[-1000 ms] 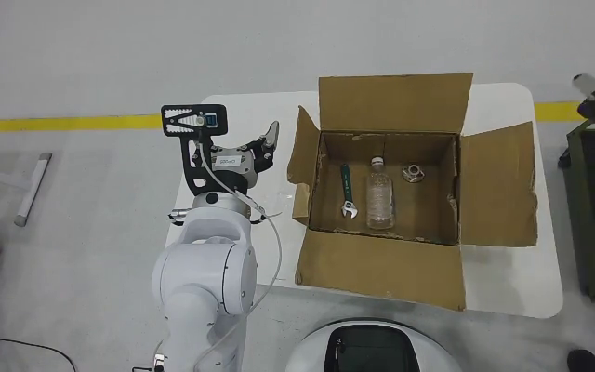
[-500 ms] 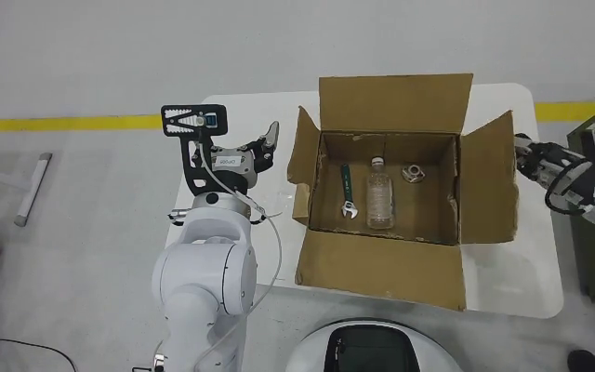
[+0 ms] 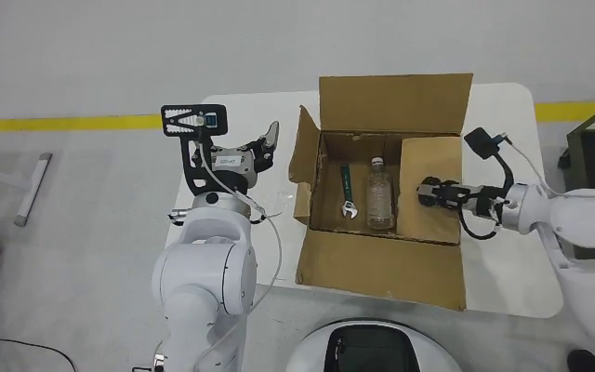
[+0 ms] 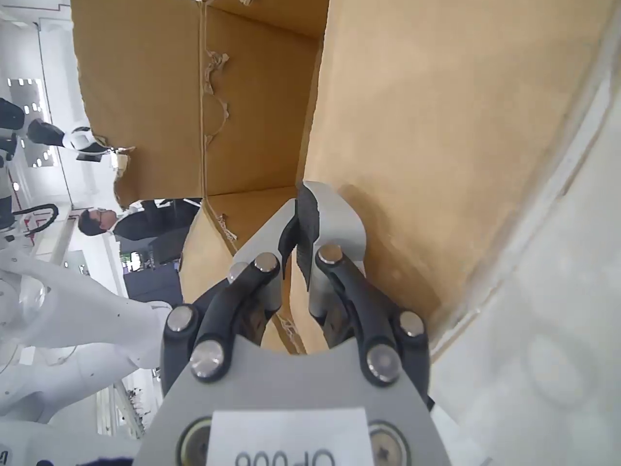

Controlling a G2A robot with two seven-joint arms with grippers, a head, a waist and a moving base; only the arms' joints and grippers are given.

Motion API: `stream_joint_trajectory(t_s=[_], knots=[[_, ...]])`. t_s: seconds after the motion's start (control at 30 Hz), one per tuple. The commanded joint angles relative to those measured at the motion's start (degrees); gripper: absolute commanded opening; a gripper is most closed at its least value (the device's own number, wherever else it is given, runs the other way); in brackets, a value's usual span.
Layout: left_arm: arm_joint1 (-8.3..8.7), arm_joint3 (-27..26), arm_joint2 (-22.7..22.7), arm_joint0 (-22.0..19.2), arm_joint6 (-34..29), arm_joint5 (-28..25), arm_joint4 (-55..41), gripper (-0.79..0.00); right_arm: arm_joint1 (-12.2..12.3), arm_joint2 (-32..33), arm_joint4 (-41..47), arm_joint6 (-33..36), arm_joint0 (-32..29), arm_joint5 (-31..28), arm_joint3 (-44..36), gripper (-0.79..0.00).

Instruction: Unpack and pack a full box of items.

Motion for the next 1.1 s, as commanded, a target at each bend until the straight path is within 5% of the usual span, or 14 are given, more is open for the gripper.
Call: stream_joint_trajectory(t_s=[0.0, 0.1, 0.17, 0.33, 0.47, 0.8, 1.07], knots=[[0.0, 0.0, 0.0, 0.0, 0.0, 0.0, 0.0, 0.0, 0.0, 1.7, 2.7, -2.0, 0.5, -0.5, -0.1, -0.785], [0.03, 0.7, -0.1, 1.5, 2.0, -0.4, -1.3, 0.0, 0.2, 6.0, 6.2, -6.3, 0.7, -1.6, 0.0, -0.785], [0.04, 1.5, -0.3, 2.5, 3.3, -0.4, -2.3, -0.342, 0.3, 9.1, 7.8, -9.2, 0.9, -1.7, 1.1, -0.785], [0.07, 4.3, -0.1, 4.2, 6.2, 0.2, -1.2, -0.508, 0.7, 15.2, 12.2, -14.2, 2.1, 1.5, 7.1, -0.785], [0.1, 7.5, 0.1, 5.4, 8.8, 0.5, -0.1, -0.785, 0.8, 16.9, 15.2, -18.0, 4.1, 3.3, 12.9, -0.785], [-0.16, 13.4, 1.7, 6.8, 10.5, -2.0, -5.8, -0.785, 0.9, 8.9, 18.1, -19.2, 15.4, 7.3, 28.2, -0.785], [-0.08, 14.0, 6.9, 6.0, 8.5, -13.6, -10.8, -0.785, 0.8, 0.9, 14.1, -18.3, 23.9, 5.5, 34.0, -0.785]])
